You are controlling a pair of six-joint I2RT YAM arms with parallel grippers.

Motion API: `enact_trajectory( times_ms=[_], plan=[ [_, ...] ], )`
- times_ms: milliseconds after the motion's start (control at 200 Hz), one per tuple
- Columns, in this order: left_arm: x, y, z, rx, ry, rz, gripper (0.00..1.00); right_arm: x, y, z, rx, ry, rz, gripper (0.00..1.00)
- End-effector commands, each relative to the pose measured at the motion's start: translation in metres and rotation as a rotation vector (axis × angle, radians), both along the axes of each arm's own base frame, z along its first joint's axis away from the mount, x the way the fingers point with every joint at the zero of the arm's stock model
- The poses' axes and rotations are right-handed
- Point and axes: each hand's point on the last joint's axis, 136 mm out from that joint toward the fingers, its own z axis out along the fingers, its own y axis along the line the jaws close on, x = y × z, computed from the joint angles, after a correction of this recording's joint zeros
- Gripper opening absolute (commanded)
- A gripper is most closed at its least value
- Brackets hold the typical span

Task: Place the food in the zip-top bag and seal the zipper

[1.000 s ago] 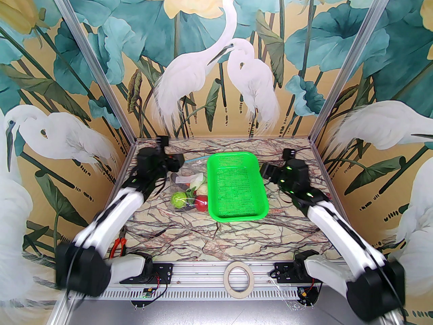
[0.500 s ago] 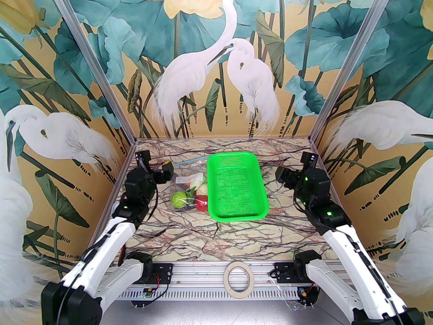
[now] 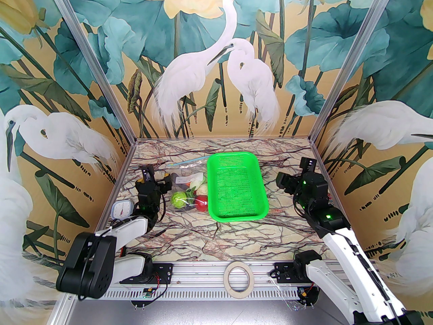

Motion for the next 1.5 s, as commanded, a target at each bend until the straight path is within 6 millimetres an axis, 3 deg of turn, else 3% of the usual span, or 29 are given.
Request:
enact_trajectory(
  times_ms=[0, 155, 275, 340, 375, 540, 600, 625, 670, 820, 910, 1040, 1235, 1496],
  plan=[
    [0.013, -0.004, 0.015, 0.029, -0.033, -0.036, 1.0, 0.002, -0.005, -0.007, -0.019, 0.0, -0.018, 0.79],
    [0.011, -0.01, -0.007, 0.031, -0.029, -0.078, 0.99, 0.007, -0.008, -0.019, -0.042, 0.029, -0.03, 0.79],
    [0.003, -0.014, -0.011, 0.05, -0.13, -0.11, 0.99, 0.01, -0.012, -0.025, -0.057, 0.05, -0.037, 0.79],
    [-0.012, -0.013, -0.025, 0.033, -0.135, -0.113, 0.99, 0.01, -0.013, -0.029, -0.058, 0.053, -0.044, 0.79],
    [-0.01, -0.018, -0.03, 0.039, -0.125, -0.139, 1.0, 0.01, -0.014, -0.03, -0.055, 0.051, -0.05, 0.79],
    [0.003, -0.015, -0.029, 0.035, -0.099, -0.134, 0.99, 0.012, -0.022, -0.033, -0.076, 0.017, -0.089, 0.79],
    [0.002, -0.013, -0.037, 0.028, -0.06, -0.13, 1.0, 0.014, -0.029, -0.034, -0.111, -0.002, -0.118, 0.79],
    [0.01, -0.013, -0.027, 0.025, -0.086, -0.129, 1.0, 0.015, -0.033, -0.036, -0.129, -0.01, -0.135, 0.81],
    [0.009, -0.013, -0.027, 0.025, -0.085, -0.127, 1.0, 0.016, -0.04, -0.038, -0.16, -0.029, -0.169, 0.86],
    [0.009, -0.01, -0.027, 0.023, -0.09, -0.111, 1.0, 0.024, -0.059, -0.039, -0.268, -0.211, -0.228, 0.89],
    [0.009, -0.01, -0.027, 0.023, -0.09, -0.11, 1.0, 0.026, -0.068, -0.047, -0.234, -0.312, -0.248, 0.89],
    [0.009, -0.01, -0.027, 0.022, -0.09, -0.111, 1.0, 0.037, -0.078, -0.067, -0.184, -0.319, -0.257, 0.9],
    [0.008, -0.01, -0.027, 0.022, -0.092, -0.112, 1.0, 0.062, -0.074, -0.089, -0.2, -0.334, -0.173, 0.91],
    [0.008, -0.01, -0.027, 0.022, -0.091, -0.112, 1.0, 0.086, -0.041, -0.124, -0.196, -0.288, 0.059, 0.91]
  ],
)
